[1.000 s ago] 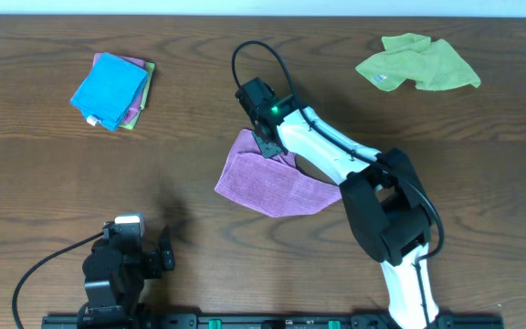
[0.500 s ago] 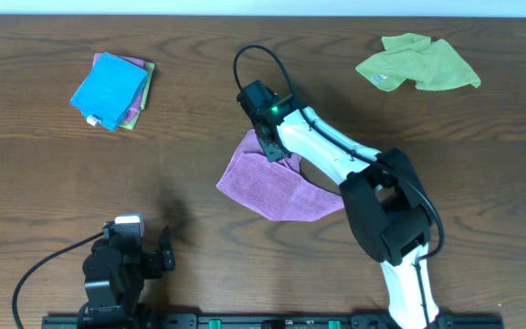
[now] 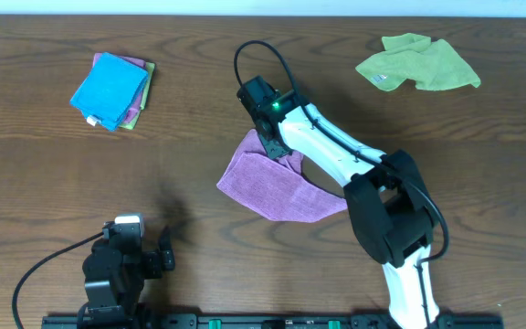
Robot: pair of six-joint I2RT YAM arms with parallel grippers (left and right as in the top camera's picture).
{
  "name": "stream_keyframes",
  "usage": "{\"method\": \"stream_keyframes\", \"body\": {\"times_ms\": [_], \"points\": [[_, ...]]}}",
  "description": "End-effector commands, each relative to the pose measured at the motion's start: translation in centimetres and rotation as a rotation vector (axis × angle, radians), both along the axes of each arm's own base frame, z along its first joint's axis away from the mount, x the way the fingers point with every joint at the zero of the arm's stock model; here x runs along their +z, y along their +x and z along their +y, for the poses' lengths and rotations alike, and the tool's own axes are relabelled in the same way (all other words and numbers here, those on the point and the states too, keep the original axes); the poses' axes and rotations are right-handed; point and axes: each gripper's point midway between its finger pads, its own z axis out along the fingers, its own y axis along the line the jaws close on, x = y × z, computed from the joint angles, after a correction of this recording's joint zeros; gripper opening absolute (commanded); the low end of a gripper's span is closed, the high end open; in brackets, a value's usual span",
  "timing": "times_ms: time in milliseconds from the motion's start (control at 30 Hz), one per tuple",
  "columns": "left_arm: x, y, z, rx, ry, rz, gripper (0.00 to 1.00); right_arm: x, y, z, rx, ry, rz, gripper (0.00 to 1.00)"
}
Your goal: Fold the cloth
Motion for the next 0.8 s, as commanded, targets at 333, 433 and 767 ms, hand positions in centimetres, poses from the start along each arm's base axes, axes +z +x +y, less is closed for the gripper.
{"method": "stream_keyframes", "body": {"times_ms": [333, 433, 767], "points": [[-0.7, -0.3, 0.1, 0.007, -0.003, 0.021, 0.95, 2.2, 0.8, -0.7, -0.05, 0.015, -0.043, 0.32], [-0.7, -0.3, 0.1, 0.007, -0.003, 0.021, 0.95, 2.5, 0.6, -0.9, -0.051, 0.011, -0.04, 0.33], [-0.7, -0.3, 0.1, 0.007, -0.003, 0.021, 0.96, 5.0, 1.2, -1.1, -0.061, 0.04, -0.098, 0.34]]}}
